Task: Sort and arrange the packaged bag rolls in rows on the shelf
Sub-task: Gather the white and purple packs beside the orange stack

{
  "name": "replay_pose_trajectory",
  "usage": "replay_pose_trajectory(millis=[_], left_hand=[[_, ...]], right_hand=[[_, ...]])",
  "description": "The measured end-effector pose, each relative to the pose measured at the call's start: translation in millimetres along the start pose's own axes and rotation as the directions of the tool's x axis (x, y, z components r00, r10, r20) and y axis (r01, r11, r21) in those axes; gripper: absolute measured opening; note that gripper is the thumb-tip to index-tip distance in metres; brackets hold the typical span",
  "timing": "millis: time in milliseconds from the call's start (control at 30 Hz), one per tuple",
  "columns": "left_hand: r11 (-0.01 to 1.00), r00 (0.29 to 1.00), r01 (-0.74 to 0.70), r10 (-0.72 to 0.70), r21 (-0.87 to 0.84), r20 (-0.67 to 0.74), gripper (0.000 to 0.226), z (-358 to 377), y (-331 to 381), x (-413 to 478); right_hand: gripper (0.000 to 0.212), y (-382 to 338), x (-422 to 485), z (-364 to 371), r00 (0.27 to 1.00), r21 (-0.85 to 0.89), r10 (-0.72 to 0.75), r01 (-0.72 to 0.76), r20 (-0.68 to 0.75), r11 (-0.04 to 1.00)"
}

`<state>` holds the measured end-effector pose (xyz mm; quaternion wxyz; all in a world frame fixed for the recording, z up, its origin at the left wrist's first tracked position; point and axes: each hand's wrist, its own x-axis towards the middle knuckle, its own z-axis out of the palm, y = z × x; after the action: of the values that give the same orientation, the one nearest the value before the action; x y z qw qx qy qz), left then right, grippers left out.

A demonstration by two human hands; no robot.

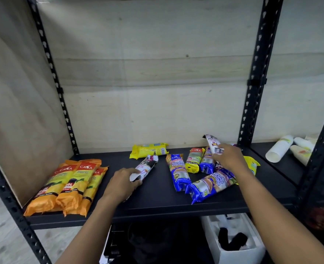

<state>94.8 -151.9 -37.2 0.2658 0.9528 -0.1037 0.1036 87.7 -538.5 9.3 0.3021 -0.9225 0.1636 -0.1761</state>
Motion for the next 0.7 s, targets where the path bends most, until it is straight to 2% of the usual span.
replay_pose_trajectory(millis=[267, 400, 700], left_hand=[[1.0, 0.988, 0.003, -0.002, 0.011, -0.153, 0.034, -10, 2, -14], [0.992, 0.972, 0.084, -0.062, 0.092, -0.225, 0.038, -28, -10, -24], [0.958, 0.948, 0.233, -0.185, 0.166, -0.26, 0.035, -40, -23, -51]], right_hand=[[0.049, -59, -57, 12, 0.985, 0.298, -0.17, 0.171, -0.03, 0.939], [0.044, -91, -90, 36, 0.966, 0.387, -0.255, 0.224, 0.031, 0.894], [0.053, -133, -145, 93, 0.91, 0.392, -0.388, 0.306, 0.149, 0.868]])
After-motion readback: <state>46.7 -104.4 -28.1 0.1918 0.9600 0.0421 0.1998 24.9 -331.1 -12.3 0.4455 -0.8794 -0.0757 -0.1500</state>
